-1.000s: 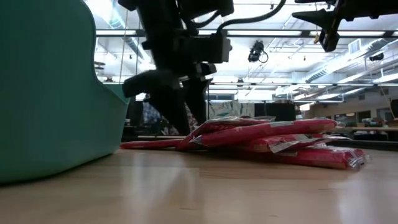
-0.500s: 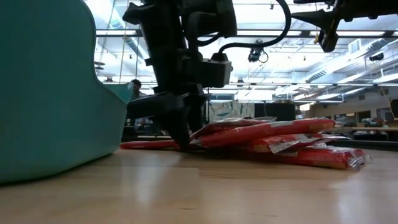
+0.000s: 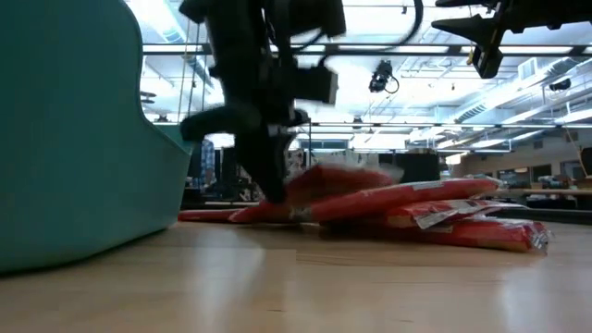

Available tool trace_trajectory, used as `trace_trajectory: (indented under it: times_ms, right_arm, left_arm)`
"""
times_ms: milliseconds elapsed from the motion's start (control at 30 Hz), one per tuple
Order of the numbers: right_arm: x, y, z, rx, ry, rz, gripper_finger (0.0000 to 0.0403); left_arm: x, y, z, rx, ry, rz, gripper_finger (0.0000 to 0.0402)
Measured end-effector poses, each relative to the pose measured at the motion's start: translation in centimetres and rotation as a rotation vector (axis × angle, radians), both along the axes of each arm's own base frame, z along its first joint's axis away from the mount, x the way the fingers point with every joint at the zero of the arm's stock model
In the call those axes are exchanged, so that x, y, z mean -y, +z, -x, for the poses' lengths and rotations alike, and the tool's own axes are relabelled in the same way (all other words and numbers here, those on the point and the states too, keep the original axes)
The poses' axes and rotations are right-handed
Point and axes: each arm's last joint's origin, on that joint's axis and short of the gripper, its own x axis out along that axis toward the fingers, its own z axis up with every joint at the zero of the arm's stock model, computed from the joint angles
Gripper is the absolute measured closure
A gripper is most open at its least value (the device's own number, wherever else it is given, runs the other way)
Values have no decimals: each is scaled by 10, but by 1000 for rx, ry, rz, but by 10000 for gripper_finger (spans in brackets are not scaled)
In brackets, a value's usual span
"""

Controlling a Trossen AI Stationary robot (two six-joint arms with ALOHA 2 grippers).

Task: Sort popcorn bags into baskets
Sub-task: Put the red popcorn bag into the green bin

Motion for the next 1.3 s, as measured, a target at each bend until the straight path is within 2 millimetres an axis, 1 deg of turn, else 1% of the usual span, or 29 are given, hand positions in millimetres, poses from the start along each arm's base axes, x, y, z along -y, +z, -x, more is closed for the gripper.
trace_trajectory:
  times_ms: [100, 200, 367, 500, 633, 733, 833, 967, 1133, 1200, 1300]
  right_arm:
    - [0, 0, 0, 3, 0, 4, 277]
    - [0, 0, 0, 3, 0, 6, 277]
    - [0, 0, 0, 5, 0, 6, 277]
    - [0, 1, 0, 13, -1, 14, 277]
    - [0, 2, 0, 20, -1, 29, 277]
    - [0, 3, 0, 23, -2, 38, 277]
    - [0, 4, 0, 35, -7, 43, 277]
    - [1, 4, 0, 39, -29, 41, 277]
    - [1, 6, 0, 51, -48, 37, 277]
    - [1, 6, 1, 55, -49, 47, 277]
    - [2, 6, 1, 53, -50, 60, 277]
  left_arm:
    - [-5, 15, 3, 19, 3, 34, 391]
    - [-12, 34, 8, 50, 7, 102, 394]
    - [-32, 70, 19, 133, 150, 278, 396]
    - [-51, 101, 29, 209, 282, 465, 396]
    - [-64, 122, 40, 226, 424, 671, 395]
    - [-69, 136, 48, 208, 497, 841, 395]
    - [-64, 149, 57, 198, 499, 932, 395]
    - [-52, 171, 77, 230, 463, 948, 394]
    - [-35, 192, 104, 297, 474, 935, 394]
    - [-27, 194, 117, 328, 506, 941, 394]
    - [-15, 185, 137, 313, 591, 975, 394]
